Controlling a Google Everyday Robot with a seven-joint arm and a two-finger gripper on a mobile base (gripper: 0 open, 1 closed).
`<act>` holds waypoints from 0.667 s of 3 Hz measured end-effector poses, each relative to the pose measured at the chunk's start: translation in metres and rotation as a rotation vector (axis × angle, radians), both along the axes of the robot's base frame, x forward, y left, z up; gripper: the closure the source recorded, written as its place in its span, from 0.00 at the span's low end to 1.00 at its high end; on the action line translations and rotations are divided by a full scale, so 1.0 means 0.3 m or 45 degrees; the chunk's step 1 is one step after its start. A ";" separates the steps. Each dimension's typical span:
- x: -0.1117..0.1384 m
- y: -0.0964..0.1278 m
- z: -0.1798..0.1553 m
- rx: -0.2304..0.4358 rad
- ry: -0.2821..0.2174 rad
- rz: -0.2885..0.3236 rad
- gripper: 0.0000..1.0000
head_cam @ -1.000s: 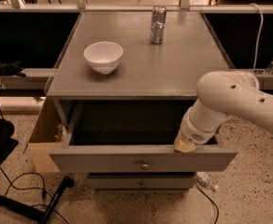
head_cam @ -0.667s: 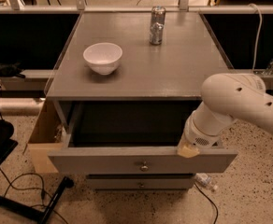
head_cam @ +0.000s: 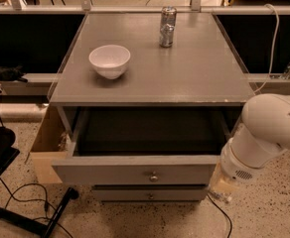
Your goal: Open top drawer
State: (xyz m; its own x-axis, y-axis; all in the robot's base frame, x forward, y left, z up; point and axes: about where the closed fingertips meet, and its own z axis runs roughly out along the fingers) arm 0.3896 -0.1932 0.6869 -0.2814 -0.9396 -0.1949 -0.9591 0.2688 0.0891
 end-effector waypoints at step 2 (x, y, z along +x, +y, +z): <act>0.068 0.088 0.045 0.009 -0.094 0.061 0.34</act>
Offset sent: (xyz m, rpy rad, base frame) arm 0.0447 0.0589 0.0315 0.0177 -0.1682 0.1097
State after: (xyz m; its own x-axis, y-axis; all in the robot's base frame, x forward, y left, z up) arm 0.4099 -0.1669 0.7003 -0.2206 -0.9503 -0.2198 -0.9749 0.2218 0.0194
